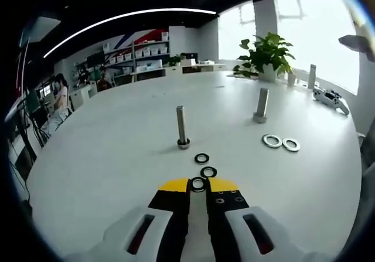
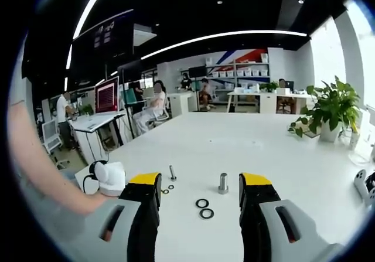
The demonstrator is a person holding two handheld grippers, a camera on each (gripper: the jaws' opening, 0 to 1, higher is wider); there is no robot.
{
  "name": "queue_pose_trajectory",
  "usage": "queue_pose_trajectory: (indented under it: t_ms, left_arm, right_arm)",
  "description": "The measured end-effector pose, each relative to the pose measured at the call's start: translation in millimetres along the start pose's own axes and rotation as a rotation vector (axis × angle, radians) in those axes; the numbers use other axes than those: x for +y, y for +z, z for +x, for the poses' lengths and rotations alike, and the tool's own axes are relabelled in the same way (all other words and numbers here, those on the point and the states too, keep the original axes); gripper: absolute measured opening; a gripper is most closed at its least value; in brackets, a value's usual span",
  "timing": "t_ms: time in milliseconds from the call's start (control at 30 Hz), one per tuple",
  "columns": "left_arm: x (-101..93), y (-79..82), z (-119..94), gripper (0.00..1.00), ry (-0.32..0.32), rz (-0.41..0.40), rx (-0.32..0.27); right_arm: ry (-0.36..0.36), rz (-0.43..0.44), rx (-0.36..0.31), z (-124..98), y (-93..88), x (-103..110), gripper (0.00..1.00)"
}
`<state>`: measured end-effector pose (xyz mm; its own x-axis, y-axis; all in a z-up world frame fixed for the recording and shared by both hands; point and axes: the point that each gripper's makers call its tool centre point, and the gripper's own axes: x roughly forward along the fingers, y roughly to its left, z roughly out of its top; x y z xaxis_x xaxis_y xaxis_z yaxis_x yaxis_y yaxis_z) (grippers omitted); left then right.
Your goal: Place the washer onto the threaded stud by aligning its center hole with the stud, sliding it down to the base, and recovering from edge contact or off-axis alignment until the washer reaches the visible bottom stop.
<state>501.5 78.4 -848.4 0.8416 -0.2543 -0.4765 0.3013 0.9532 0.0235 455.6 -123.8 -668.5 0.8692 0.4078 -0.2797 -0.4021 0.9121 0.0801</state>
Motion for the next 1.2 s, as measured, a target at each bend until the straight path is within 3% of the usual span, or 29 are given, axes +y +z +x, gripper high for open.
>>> queue_pose_trajectory:
  t_ms: [800, 1200]
  left_arm:
    - [-4.1, 2.0, 0.9, 0.11, 0.027, -0.023, -0.089]
    - [-4.6, 2.7, -0.1, 0.08, 0.020, -0.003, -0.087]
  right_arm:
    - [0.003, 0.003, 0.005, 1.1, -1.3, 0.4, 0.55]
    - [0.002, 0.007, 0.006, 1.3, -2.4, -0.6, 0.55]
